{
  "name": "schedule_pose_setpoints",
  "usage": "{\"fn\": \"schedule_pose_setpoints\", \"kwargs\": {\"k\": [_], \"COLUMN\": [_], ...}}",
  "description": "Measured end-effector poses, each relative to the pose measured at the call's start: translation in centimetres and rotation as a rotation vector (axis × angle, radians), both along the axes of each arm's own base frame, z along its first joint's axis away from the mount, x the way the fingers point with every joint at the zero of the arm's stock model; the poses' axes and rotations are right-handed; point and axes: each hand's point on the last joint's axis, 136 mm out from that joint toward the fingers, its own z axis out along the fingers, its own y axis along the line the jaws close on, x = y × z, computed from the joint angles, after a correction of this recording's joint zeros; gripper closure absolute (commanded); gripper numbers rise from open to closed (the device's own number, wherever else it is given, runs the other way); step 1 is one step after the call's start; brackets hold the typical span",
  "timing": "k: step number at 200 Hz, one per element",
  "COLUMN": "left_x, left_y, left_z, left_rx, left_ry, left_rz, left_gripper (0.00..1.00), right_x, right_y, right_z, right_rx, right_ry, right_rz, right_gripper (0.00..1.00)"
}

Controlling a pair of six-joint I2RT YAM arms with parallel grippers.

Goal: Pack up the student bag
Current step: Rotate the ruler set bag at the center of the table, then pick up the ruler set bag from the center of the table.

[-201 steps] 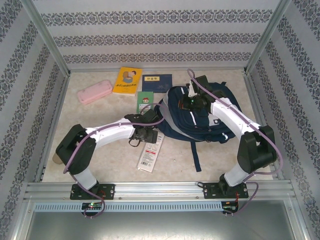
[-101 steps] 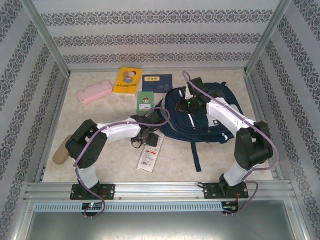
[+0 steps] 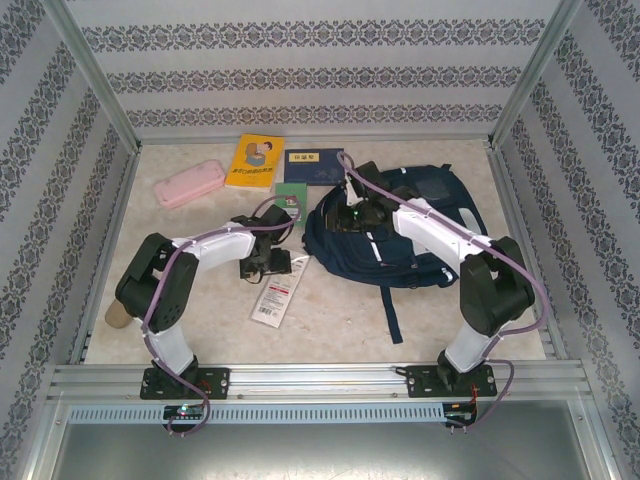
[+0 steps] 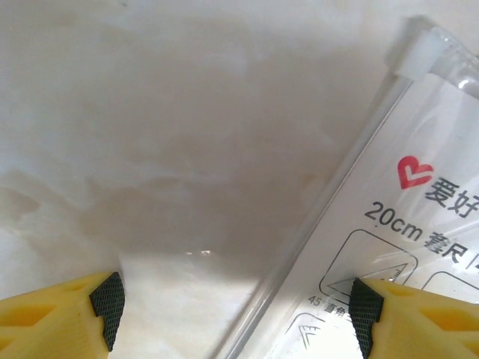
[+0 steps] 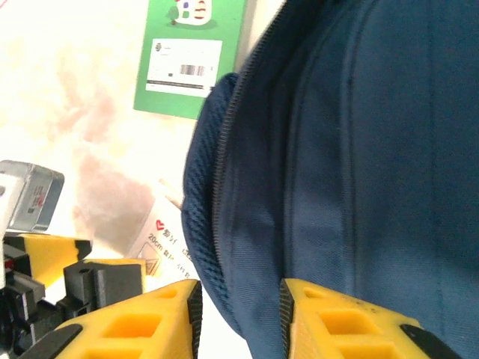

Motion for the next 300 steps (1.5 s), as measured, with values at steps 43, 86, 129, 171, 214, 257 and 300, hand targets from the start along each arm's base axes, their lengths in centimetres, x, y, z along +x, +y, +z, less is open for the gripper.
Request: {"fn": "schedule_pose_setpoints", "kwargs": {"k": [43,86,129,171,214,257,300], "left_x": [-0.7,-2.0,-2.4,-2.5,-2.5,-2.5,-2.4], "left_y": [1.5,2.2,2.2,2.5,2.7,2.4,1.3], "left_z": [0.5,0.5,0.5,0.5,0.3,0.3,0.5], "left_rx": [-0.013,-0.107,-0.204,-0.254,-0.268,-0.287,-0.352], "left_ry": [-0.026,-0.031,-0.077,-0.129,-0.137,-0.138,-0.137], "left_rz": [0.023,0.041,0.073,0.108,0.129,0.128,0.109], "left_gripper": [0.19,0.19,0.24,0.32,0.39,0.44,0.48], "right_x": [-2.8,-6.2,-8.0,-8.3,-8.5,-8.4,-8.5], "right_y": [4.9,9.1,10.2,10.4,10.6,11.7,13.3], "right_z": [-1.3,-5.7,-9.2,-10.6,-11.6,-11.6,-11.5], "right_rx": [0.018,0.000,-0.005,0.008,0.016,0.030,0.058], "right_ry": [0.028,0.118,0.206,0.235,0.256,0.261,0.266], "right_rz": [0.088,0.164,0.164,0.145,0.138,0.142,0.157], "right_gripper": [0.68,0.70,0.71,0.75,0.82,0.82,0.82]}}
